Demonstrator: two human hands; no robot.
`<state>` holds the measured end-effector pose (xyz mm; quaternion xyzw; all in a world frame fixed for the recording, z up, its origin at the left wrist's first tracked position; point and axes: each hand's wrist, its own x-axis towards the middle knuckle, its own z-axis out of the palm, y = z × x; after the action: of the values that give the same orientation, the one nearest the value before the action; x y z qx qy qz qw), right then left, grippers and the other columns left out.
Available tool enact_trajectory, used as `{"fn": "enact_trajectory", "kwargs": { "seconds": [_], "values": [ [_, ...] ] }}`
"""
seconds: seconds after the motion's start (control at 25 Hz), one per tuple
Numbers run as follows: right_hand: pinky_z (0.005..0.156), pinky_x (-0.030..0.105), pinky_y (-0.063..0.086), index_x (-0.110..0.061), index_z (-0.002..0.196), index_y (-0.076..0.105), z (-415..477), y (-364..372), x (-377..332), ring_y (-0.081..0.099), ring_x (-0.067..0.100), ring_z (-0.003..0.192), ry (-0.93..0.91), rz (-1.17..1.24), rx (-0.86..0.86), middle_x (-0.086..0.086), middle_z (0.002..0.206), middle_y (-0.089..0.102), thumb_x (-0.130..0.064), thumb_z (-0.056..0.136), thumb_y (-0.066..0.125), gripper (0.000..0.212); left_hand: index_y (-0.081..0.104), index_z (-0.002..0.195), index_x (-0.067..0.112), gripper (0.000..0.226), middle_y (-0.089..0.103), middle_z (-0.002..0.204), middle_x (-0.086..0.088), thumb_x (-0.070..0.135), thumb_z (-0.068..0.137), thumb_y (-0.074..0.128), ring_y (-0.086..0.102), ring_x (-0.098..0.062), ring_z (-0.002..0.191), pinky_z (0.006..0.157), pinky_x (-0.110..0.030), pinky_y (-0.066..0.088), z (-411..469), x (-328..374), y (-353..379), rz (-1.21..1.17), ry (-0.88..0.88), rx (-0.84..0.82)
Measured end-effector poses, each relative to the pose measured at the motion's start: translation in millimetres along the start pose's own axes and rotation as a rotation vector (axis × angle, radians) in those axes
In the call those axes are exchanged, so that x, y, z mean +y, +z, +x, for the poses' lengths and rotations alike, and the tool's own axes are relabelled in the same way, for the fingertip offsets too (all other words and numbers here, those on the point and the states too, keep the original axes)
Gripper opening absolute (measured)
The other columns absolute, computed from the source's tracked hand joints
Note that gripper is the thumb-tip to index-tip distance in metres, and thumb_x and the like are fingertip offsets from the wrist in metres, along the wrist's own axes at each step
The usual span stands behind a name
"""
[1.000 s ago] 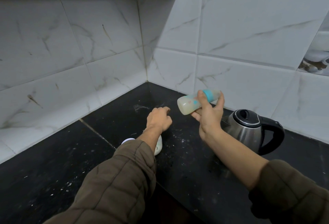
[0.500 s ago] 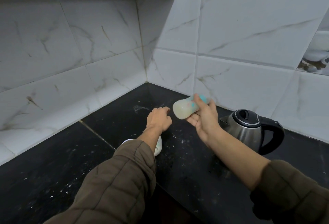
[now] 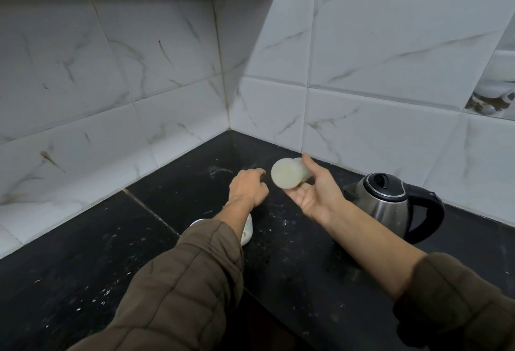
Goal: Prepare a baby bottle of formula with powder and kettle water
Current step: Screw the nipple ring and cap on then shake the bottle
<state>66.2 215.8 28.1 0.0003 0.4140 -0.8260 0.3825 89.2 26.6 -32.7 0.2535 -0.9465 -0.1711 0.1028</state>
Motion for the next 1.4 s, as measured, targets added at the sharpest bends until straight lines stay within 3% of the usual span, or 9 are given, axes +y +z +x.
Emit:
{"fn": "enact_trajectory", "kwargs": {
  "seconds": [0.12,0.28,0.4,0.52,0.76,1.0,1.2,1.32,1.4],
  "values": [
    [0.067,0.039,0.067,-0.007,0.125,0.062,0.1,-1.3,-5.3,0.080,0.031,0.083,0.032,0.007,0.018,0.021,0.108,0.075,-0.037,0.093,0.075,0.045,0.064,0.139,0.025,0.046,0.070,0.128,-0.004,0.019,0.094,0.056,0.062,-0.028,0.118,0.096,-0.042,0.054,1.4,-3.0,1.4,-0.008,-0.004,0.006],
    [0.071,0.040,0.061,-0.009,0.129,0.064,-6.7,-2.4,-3.2,0.070,0.028,0.089,0.074,-0.417,-0.294,0.014,0.107,0.074,-0.047,0.089,0.075,0.056,0.065,0.132,0.022,0.035,0.071,0.120,-0.005,0.025,0.098,0.056,0.063,-0.027,0.111,0.083,-0.038,0.049,3.7,0.3,2.0,0.023,-0.008,-0.034],
    [0.064,0.038,0.066,-0.006,0.129,0.062,-5.7,0.7,-2.0,0.076,0.030,0.083,0.028,-0.231,-0.165,0.017,0.103,0.077,-0.043,0.092,0.074,0.054,0.065,0.133,0.022,0.038,0.072,0.122,-0.005,0.023,0.096,0.059,0.063,-0.027,0.112,0.083,-0.038,0.050,2.2,1.2,2.0,0.015,0.002,-0.017],
    [0.078,0.044,0.066,-0.007,0.120,0.060,2.6,0.4,-4.6,0.080,0.033,0.083,-0.008,0.095,0.063,0.022,0.100,0.077,-0.034,0.094,0.075,0.040,0.062,0.142,0.024,0.049,0.069,0.132,-0.003,0.016,0.094,0.056,0.062,-0.027,0.121,0.098,-0.042,0.053,-1.1,-1.7,1.8,-0.007,0.000,0.007],
    [0.074,0.040,0.065,-0.008,0.142,0.054,-11.6,0.7,-2.1,0.076,0.027,0.093,-0.006,-0.362,-0.262,0.012,0.111,0.077,-0.043,0.094,0.070,0.062,0.064,0.131,0.021,0.035,0.071,0.122,-0.004,0.028,0.098,0.057,0.062,-0.027,0.112,0.085,-0.040,0.051,-0.2,0.6,0.8,0.058,0.015,-0.043],
    [0.064,0.040,0.066,-0.010,0.132,0.057,0.2,0.0,-7.4,0.080,0.031,0.084,-0.041,-0.007,0.014,0.022,0.119,0.072,-0.034,0.097,0.071,0.045,0.061,0.141,0.024,0.047,0.068,0.132,-0.005,0.018,0.095,0.055,0.058,-0.027,0.125,0.099,-0.043,0.051,-5.0,-2.4,1.2,0.013,-0.004,-0.009],
    [0.068,0.040,0.066,-0.015,0.142,0.052,-14.9,0.1,-2.4,0.077,0.029,0.095,-0.064,-0.492,-0.259,0.011,0.112,0.077,-0.036,0.096,0.071,0.054,0.064,0.134,0.024,0.037,0.071,0.123,-0.005,0.027,0.098,0.055,0.061,-0.028,0.115,0.089,-0.042,0.051,-2.3,-1.9,-2.5,0.044,0.003,-0.059],
    [0.072,0.045,0.065,-0.020,0.143,0.049,-9.1,2.3,-0.6,0.077,0.034,0.105,-0.287,-0.319,-0.112,0.015,0.128,0.072,-0.030,0.094,0.074,0.056,0.065,0.132,0.020,0.038,0.071,0.121,-0.006,0.025,0.096,0.057,0.062,-0.029,0.115,0.087,-0.041,0.052,-4.6,-1.5,-2.9,0.039,0.012,-0.048],
    [0.075,0.045,0.065,-0.025,0.148,0.045,-3.0,5.6,-1.1,0.077,0.030,0.106,-0.414,-0.133,0.067,0.011,0.134,0.068,-0.031,0.094,0.077,0.063,0.062,0.140,0.022,0.046,0.069,0.131,-0.005,0.018,0.095,0.055,0.061,-0.027,0.122,0.098,-0.042,0.053,-6.4,-3.1,-1.6,0.007,-0.004,-0.026]
  ]
}}
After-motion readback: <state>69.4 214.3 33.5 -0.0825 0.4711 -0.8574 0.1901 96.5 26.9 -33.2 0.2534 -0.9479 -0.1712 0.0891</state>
